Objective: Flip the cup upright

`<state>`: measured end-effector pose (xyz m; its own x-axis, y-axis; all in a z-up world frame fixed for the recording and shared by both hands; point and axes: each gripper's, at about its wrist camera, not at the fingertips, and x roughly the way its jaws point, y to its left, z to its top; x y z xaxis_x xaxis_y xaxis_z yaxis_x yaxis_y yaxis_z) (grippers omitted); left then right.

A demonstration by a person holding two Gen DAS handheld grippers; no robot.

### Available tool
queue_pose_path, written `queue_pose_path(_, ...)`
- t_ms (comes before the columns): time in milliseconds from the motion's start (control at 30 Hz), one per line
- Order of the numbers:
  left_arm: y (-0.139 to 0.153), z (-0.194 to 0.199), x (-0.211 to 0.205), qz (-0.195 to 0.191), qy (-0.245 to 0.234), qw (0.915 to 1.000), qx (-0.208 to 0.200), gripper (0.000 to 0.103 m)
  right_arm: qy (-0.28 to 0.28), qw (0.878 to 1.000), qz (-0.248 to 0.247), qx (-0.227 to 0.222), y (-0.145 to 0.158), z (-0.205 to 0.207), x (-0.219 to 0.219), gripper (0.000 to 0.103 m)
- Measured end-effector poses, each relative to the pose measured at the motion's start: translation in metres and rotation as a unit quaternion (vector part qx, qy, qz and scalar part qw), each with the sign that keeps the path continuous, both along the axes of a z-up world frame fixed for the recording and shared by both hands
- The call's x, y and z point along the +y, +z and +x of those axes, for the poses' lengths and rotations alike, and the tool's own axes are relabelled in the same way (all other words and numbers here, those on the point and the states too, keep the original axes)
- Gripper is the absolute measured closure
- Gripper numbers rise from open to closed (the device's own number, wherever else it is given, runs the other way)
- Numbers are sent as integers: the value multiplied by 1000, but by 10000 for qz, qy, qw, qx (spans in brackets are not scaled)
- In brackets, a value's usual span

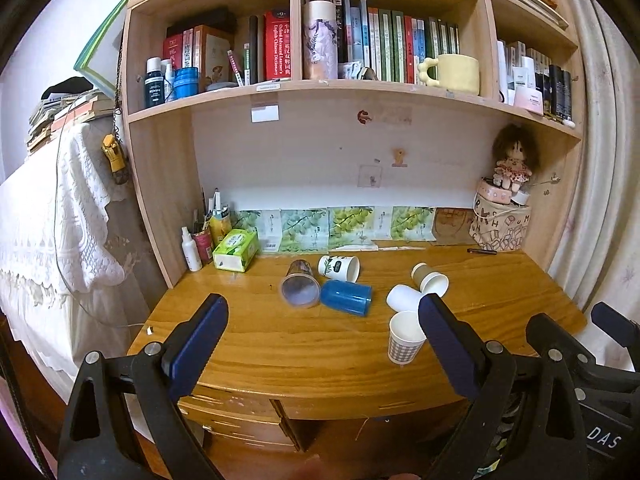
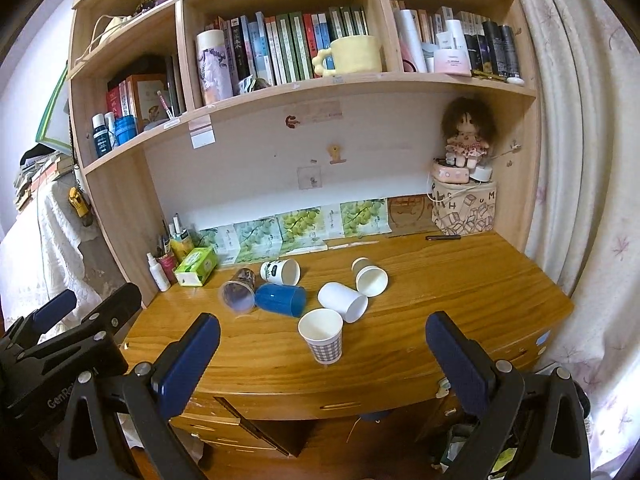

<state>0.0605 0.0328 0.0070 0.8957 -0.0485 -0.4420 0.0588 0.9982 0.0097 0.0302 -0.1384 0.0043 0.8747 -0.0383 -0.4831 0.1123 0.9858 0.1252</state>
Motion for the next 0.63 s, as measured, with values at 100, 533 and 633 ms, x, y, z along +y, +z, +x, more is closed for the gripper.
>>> queue_pose_path(100,0,1,-1,-6,-6,10000,5,6,-7,10000,4,0,0,1,0,0)
queue_pose_path(533,1,17,8,-56,113,9999,79,6,176,9998,28,67,-1,17,4,0)
queue_pose_path(633,-1,18,12,-87,143,9998,118,6,239,9997,-7,93,-1,21,9,0)
